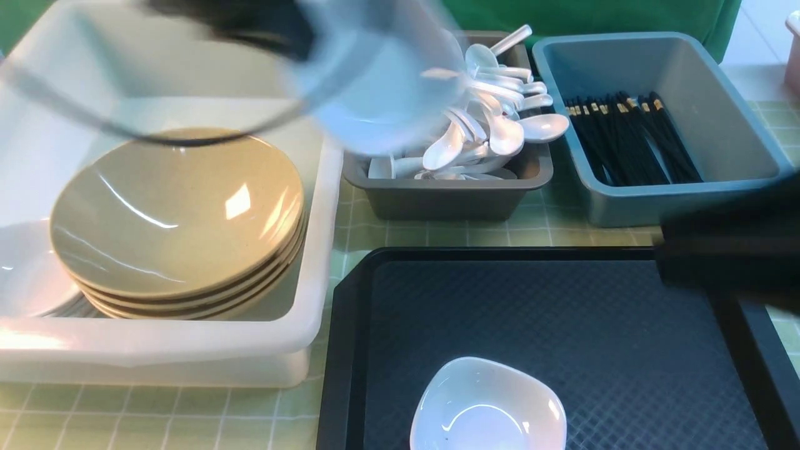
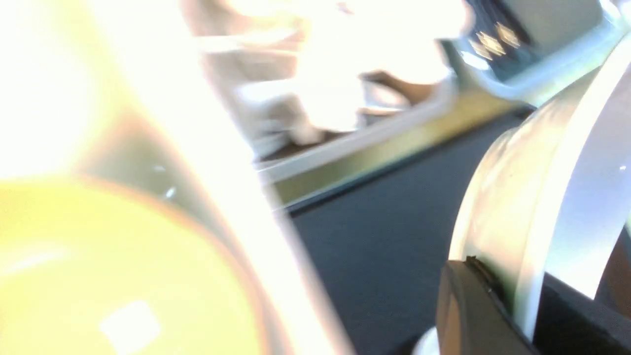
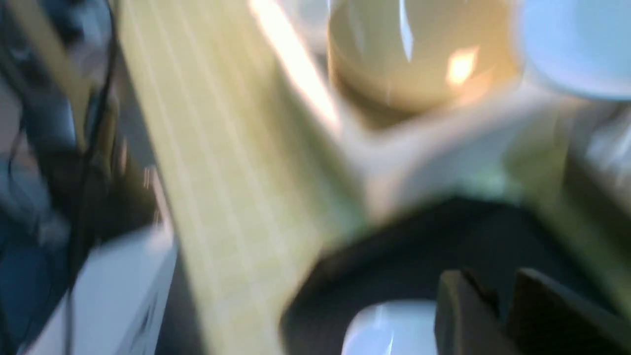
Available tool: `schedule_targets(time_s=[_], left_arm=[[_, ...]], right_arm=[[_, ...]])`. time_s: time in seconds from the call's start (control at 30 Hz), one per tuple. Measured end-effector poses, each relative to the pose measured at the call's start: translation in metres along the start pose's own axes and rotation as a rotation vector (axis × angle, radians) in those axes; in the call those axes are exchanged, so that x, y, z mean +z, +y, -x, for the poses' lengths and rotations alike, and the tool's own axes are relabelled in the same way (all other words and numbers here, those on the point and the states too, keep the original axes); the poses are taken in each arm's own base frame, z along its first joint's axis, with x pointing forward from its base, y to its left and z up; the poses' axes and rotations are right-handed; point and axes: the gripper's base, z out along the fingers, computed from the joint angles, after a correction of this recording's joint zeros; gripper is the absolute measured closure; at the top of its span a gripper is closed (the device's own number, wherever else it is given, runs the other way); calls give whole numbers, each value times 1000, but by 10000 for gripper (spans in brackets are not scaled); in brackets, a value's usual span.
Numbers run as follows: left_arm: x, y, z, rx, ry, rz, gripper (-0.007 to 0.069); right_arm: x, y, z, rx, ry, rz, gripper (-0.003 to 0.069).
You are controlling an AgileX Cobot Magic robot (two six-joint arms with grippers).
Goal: On green table put chopsticks spoon bowls plates into blue grey white boxes.
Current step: 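Place the white bowl into the white bin with the other dishes with the left gripper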
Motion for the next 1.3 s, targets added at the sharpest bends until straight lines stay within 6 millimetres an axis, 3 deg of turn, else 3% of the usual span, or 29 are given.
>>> schedule_targets(time_s=[0.17, 0.2, 0.23, 0.4, 0.53, 0.7, 0.8, 0.97, 1.13, 1.3], left_arm=[[-48, 115, -68, -416, -24, 226, 609], [-50, 124, -73, -452, -23, 241, 609], [-62, 153, -96, -583, -32, 296, 609], [-97, 204, -139, -846, -91, 423, 609], [-95, 225, -153, -926, -33, 502, 609], [-63, 244, -149, -924, 64, 491, 609], [-32, 252, -143, -897, 137, 455, 609], [-8, 261, -141, -893, 190, 456, 608], [-3, 262, -142, -916, 220, 510, 599], [-11, 259, -145, -1009, 248, 583, 468]], right_arm=[[15, -6, 19, -86, -141, 78, 522], [16, -6, 20, -90, -143, 83, 524], [25, -11, 24, -89, -128, 109, 545], [59, -32, 28, -53, -34, 183, 629], [76, -42, 24, -26, 9, 201, 637], [79, -44, 23, -21, 19, 206, 637], [79, -44, 23, -21, 19, 206, 637], [79, -44, 23, -21, 20, 207, 637], [79, -44, 23, -21, 20, 207, 636], [79, -44, 23, -21, 20, 208, 631]])
